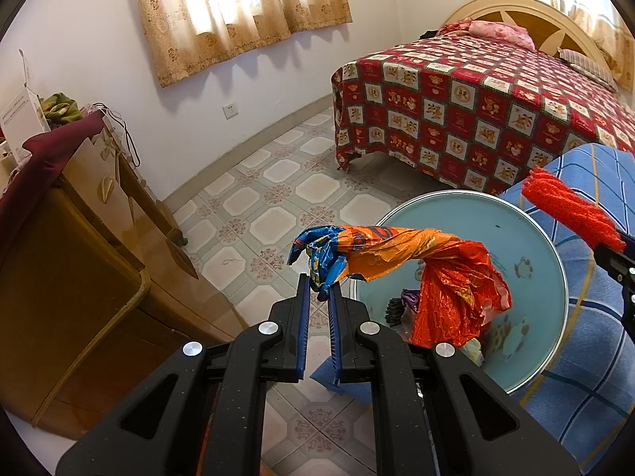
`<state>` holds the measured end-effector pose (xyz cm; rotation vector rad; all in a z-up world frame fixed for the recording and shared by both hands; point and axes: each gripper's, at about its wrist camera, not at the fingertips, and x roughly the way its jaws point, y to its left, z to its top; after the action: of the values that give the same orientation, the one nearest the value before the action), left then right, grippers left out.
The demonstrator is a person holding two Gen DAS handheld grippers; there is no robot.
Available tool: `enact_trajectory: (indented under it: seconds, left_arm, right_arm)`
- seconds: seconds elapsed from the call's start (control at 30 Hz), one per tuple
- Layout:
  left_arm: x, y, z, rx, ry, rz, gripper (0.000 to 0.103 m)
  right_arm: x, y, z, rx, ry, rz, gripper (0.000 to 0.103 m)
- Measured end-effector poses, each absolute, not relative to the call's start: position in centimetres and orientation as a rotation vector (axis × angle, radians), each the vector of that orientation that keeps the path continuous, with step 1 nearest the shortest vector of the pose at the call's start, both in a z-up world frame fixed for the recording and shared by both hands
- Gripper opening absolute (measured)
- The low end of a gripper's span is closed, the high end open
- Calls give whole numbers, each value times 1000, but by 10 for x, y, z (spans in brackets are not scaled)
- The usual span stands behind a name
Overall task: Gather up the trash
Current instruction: 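Open both grippers to drop the foil wrapper and red net into the bin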
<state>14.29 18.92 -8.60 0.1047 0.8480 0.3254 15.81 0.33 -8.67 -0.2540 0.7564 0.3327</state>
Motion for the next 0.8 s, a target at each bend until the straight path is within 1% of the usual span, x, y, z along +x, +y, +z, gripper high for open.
enact_trajectory:
  seconds: [0.5,0.63,0.67,0.7,0.73,0.77,0.8]
  left_arm:
    - [144,177,-83,109,842,311,9]
    - [143,175,-81,105,836,293,13]
    - [143,174,-81,104,833,289,15]
    - [143,170,-80,107,830,280,18]
    - [142,170,-80,111,828,274,29]
    - [142,168,-80,115,824,272,43]
    - [141,170,-80,114,820,270,49]
  right_arm:
    - [156,9,-90,-259,757,345,22]
    - [156,10,-89,-254,751,361,24]
    - [156,11,-89,-250,745,370,25]
    - [156,9,-89,-249,743,371,29]
    - [156,9,-90,-244,742,372,38]
    - [157,8,-90,-241,743,374,42]
    - [156,8,-92,-240,746,373,43]
